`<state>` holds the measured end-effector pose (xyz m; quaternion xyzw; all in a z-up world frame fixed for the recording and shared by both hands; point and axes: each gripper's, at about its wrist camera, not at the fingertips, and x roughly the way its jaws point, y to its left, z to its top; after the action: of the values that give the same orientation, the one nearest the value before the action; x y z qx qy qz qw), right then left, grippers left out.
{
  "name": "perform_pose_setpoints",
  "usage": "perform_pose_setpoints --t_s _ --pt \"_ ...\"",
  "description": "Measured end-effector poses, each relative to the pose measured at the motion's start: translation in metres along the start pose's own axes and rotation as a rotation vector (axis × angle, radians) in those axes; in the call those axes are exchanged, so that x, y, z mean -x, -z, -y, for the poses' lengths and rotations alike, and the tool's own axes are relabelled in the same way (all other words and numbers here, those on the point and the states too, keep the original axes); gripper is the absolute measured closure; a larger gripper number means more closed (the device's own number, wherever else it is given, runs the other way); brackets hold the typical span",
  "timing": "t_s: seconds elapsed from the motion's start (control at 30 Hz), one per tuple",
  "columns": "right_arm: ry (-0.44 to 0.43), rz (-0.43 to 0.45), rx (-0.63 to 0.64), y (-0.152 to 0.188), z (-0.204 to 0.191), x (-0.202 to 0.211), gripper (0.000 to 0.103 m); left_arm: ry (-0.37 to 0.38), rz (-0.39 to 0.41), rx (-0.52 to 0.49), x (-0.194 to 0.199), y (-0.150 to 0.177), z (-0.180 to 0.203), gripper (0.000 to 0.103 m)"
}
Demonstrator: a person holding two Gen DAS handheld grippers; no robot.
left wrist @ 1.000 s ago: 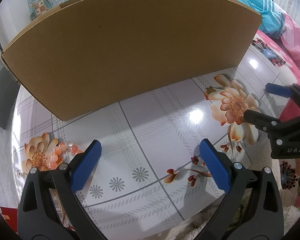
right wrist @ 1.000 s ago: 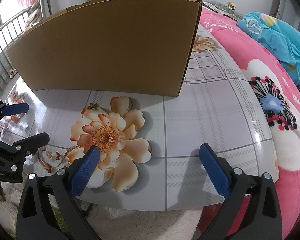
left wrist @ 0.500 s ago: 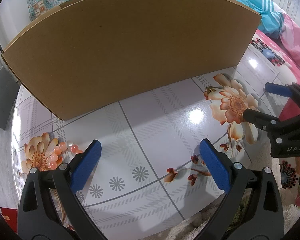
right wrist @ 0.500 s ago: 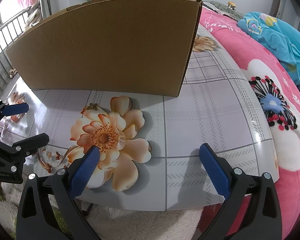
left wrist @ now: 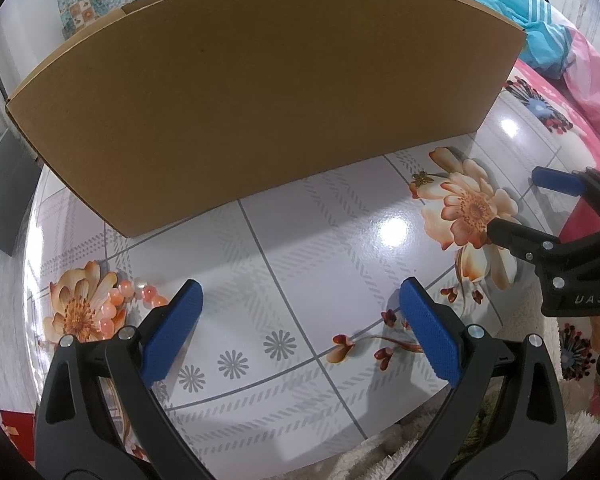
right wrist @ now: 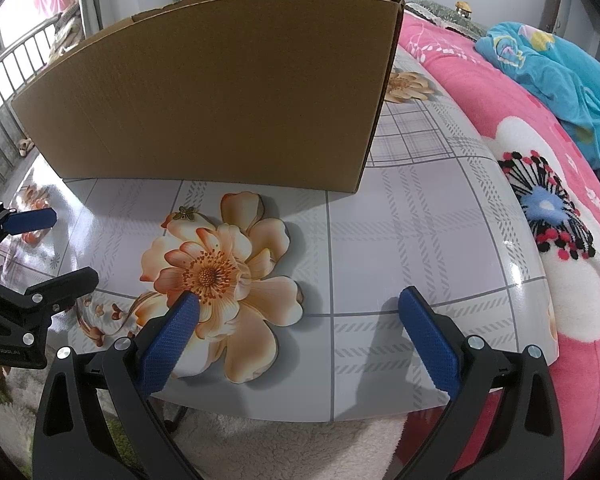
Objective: Organize jewelry
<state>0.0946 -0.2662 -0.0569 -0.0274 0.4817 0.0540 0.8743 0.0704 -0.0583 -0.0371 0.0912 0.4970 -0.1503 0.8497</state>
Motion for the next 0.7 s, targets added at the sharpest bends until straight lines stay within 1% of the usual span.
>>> perform_pose_setpoints --t_s 0.7 --pt "0.007 -0.014 -0.009 -0.0015 -0.0005 0.0002 0.006 -0.015 -0.014 0.023 0.0019 0.002 0.0017 0.008"
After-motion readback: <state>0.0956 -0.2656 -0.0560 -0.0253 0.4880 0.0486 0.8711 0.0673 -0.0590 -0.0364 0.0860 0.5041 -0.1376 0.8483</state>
